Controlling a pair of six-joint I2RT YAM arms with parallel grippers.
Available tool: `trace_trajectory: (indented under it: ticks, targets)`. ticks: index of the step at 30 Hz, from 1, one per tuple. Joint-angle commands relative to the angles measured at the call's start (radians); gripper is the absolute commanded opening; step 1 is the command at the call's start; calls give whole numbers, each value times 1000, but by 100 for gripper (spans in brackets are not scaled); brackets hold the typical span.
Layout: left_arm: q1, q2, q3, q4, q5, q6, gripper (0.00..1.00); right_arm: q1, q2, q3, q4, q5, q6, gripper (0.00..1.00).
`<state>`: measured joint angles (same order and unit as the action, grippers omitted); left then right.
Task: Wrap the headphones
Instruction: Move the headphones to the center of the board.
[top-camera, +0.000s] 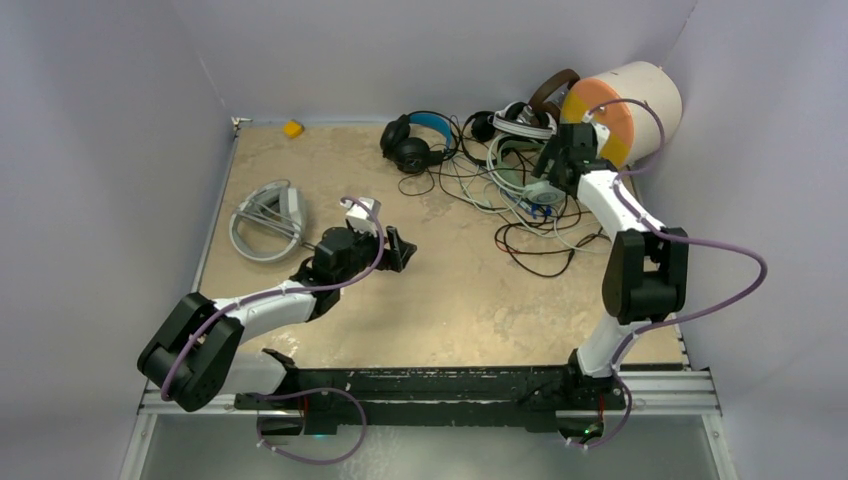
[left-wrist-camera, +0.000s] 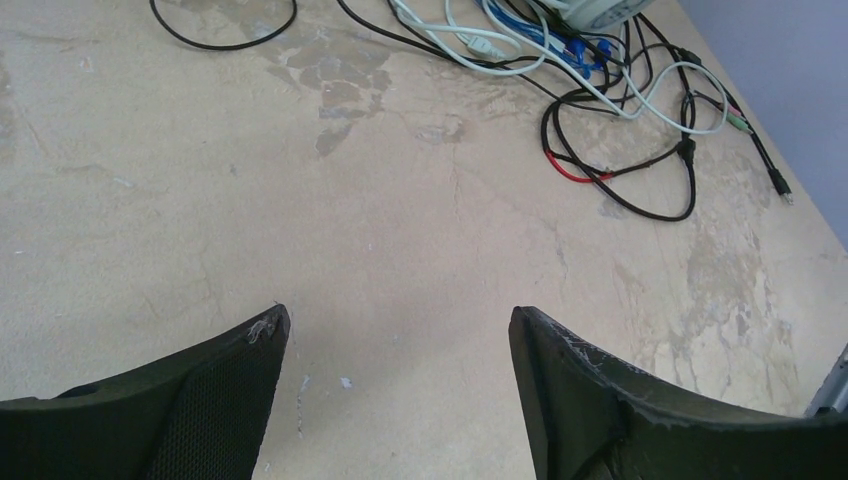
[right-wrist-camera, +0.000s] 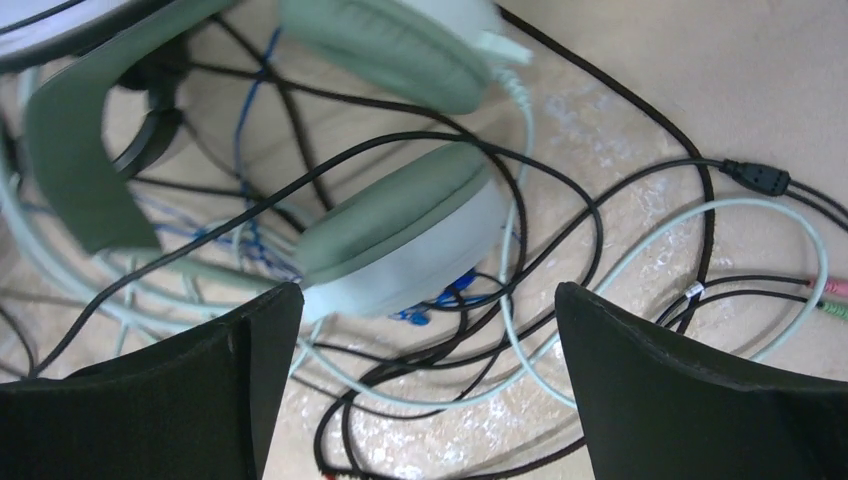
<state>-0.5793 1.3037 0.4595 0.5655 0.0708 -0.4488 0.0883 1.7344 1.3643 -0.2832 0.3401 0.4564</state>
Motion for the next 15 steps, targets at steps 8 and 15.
trace_trajectory:
  ticks: [8, 15]
  targets:
    - [-2, 19, 8, 73, 110, 33, 78, -36, 188, 168, -81, 35, 456, 99]
    - [-2, 20, 8, 70, 107, 42, 78, -51, 273, 185, -66, 30, 545, 94]
